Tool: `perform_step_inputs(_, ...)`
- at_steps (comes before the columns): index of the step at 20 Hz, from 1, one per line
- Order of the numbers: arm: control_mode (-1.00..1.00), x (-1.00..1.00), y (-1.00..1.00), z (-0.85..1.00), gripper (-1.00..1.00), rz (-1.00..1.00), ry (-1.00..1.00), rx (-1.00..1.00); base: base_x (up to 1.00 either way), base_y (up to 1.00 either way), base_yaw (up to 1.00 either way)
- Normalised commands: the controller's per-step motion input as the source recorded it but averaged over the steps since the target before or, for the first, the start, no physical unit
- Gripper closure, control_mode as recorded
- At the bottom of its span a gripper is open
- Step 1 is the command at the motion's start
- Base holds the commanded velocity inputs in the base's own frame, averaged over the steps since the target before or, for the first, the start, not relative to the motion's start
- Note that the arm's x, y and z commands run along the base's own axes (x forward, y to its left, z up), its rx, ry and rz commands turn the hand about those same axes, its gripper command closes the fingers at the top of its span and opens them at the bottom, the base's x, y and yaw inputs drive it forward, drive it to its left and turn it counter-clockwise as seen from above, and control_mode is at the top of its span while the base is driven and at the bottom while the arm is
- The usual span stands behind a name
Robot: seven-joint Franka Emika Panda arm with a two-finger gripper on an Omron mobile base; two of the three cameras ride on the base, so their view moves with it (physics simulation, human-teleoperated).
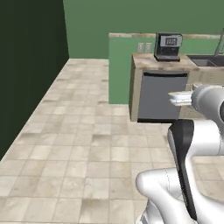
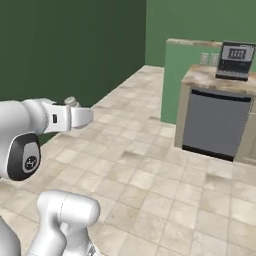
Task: Move the syrup bottle and shaker from the cabinet to the dining counter.
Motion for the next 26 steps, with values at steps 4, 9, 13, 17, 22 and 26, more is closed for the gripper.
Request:
perform_step_inputs(4, 1.0, 0.0, 0.0, 0.0, 1.0, 0.0, 0.0, 0.0, 1.0, 0.48, 0.16)
perform_step_inputs(9, 1.0, 0.0, 0.0, 0.0, 1.0, 0.0, 0.0, 0.0, 1.0, 0.12, 0.09)
perform_step_inputs(13, 1.0, 0.0, 0.0, 0.0, 1.0, 0.0, 0.0, 0.0, 1.0, 0.37, 0.05)
perform_step_inputs(17, 1.0, 0.0, 0.0, 0.0, 1.0, 0.0, 0.0, 0.0, 1.0, 0.14, 0.02)
perform_step_inputs(22, 1.0, 0.0, 0.0, 0.0, 1.0, 0.0, 0.0, 0.0, 1.0, 0.19, 0.01)
perform_step_inputs(26, 1.0, 0.0, 0.0, 0.0, 1.0, 0.0, 0.0, 0.0, 1.0, 0.01, 0.0)
